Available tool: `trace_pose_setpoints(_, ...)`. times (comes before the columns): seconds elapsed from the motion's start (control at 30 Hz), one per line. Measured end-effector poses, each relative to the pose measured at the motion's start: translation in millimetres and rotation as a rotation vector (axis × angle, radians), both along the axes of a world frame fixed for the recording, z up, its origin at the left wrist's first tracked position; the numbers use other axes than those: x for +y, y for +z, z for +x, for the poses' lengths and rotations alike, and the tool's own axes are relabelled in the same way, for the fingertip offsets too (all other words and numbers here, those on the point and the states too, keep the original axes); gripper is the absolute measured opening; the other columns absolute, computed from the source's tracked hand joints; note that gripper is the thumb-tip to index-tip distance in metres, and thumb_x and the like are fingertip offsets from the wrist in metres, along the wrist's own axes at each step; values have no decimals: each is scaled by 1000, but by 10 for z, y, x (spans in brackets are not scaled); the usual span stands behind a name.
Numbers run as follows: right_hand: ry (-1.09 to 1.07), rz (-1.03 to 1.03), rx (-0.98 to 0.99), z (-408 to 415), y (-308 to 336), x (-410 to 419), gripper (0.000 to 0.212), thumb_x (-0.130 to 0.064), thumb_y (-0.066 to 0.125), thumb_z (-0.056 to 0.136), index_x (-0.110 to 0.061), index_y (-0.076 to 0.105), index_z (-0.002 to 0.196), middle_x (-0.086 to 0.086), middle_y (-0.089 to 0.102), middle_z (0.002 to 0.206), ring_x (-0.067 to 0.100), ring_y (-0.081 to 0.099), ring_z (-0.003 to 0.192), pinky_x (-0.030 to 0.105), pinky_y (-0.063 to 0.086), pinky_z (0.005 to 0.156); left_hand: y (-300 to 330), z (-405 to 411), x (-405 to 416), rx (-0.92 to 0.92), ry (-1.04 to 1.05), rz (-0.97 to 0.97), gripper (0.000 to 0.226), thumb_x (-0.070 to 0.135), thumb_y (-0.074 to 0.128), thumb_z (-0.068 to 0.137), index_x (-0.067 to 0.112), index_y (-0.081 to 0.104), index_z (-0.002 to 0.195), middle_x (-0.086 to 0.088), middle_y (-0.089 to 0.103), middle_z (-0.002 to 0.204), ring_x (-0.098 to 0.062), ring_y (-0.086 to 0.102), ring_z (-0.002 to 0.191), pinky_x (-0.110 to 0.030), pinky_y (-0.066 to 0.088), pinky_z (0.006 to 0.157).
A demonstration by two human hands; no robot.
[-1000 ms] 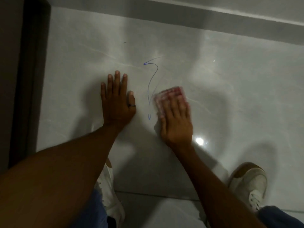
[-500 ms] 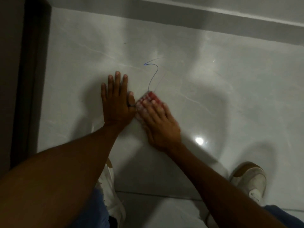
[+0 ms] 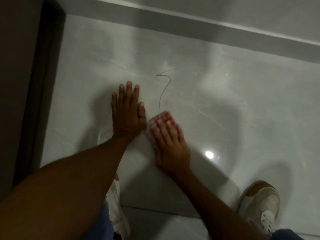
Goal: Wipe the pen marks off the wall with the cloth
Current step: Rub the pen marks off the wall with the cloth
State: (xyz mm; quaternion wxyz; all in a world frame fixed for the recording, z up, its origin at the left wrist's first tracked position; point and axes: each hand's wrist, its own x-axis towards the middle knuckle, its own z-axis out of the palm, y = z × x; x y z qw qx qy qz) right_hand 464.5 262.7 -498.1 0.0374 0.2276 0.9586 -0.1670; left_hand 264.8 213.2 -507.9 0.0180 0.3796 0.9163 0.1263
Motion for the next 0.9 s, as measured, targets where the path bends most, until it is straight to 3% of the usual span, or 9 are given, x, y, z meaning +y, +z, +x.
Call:
trace_pose_setpoints(0.33,-185,4,-83,-1329,105,1406,68,-47,22,111,-22,5,172,6,1,181,28,-3,168,54,0,136,7,5,-7,16,-4,-42,62,33,43,109,12,36,166,-17,31,175,-39,26,163,-61,20,132)
trace_pose_setpoints(0.5,-270,5,-90,-1481,164,1344,65,-45,20,113,-20,4,171,9,1,181,26,-3,168,53,-1,137,-17,0,-10,40,-6,-39,61,34,41,109,13,37,166,-16,32,174,-38,27,163,-60,21,132)
trace_pose_setpoints(0.73,-3,4,-66,-724,147,635,63,-43,30,112,-22,19,170,8,13,180,28,7,168,56,10,135,-52,-10,-16,48,-15,-59,61,34,36,109,14,35,167,-16,30,175,-37,26,164,-59,21,132)
trace_pose_setpoints(0.9,247,87,32,-514,31,896,59,-44,40,110,-22,38,165,7,34,174,30,24,164,54,20,133,-58,-5,-21,54,-15,-55,61,35,36,110,14,35,167,-16,30,175,-38,26,163,-59,21,132)
